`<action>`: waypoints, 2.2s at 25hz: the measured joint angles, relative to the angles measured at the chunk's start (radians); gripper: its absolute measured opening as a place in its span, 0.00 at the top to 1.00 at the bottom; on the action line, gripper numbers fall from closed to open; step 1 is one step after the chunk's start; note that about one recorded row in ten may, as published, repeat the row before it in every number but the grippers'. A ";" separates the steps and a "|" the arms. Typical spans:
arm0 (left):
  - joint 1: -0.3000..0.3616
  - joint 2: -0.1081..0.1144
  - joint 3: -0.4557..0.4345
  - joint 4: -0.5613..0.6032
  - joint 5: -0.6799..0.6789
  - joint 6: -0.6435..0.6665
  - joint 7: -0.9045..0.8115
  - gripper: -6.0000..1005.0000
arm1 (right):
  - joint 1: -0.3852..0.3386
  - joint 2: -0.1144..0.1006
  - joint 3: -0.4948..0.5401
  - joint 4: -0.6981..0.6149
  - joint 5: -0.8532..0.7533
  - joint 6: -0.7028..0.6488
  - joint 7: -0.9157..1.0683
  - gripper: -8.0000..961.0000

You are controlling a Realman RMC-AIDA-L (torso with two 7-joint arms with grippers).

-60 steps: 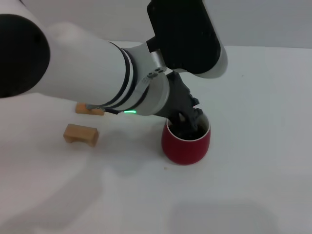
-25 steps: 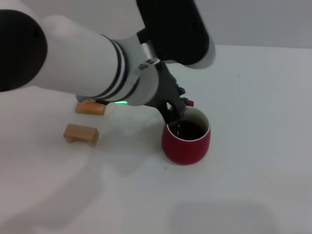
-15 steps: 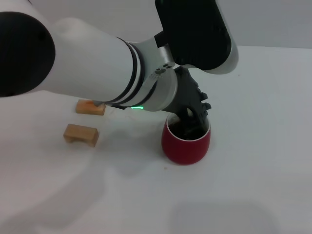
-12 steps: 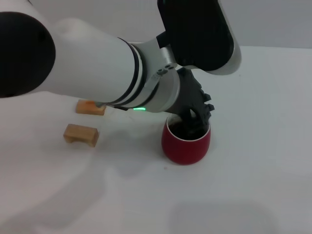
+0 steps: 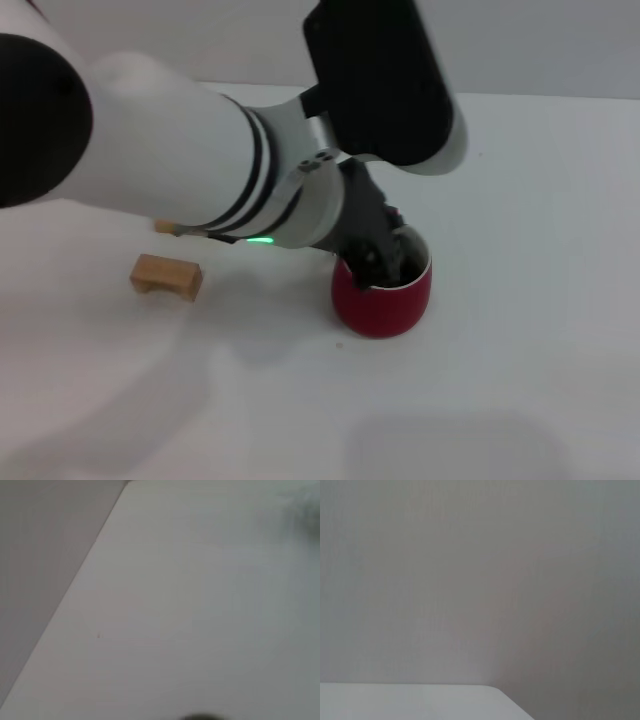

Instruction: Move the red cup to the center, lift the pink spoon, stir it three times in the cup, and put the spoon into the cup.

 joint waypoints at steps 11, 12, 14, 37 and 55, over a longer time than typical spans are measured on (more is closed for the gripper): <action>-0.005 -0.002 -0.047 0.029 0.065 0.015 0.000 0.88 | 0.004 0.000 -0.010 0.000 0.000 0.000 0.000 0.99; -0.009 -0.002 -0.048 0.035 0.065 0.024 0.000 0.88 | 0.004 0.000 -0.010 0.000 0.000 0.000 0.000 0.99; -0.018 -0.003 -0.042 0.040 0.061 0.040 0.000 0.88 | 0.004 0.000 -0.011 0.000 0.000 0.000 0.000 0.99; 0.433 0.007 0.125 -0.013 -0.036 1.235 0.052 0.81 | 0.002 0.000 -0.013 0.000 0.000 -0.011 0.000 0.99; 0.383 0.000 0.269 0.858 -0.008 2.295 -0.316 0.41 | -0.039 0.000 -0.103 0.030 0.000 -0.259 0.001 0.99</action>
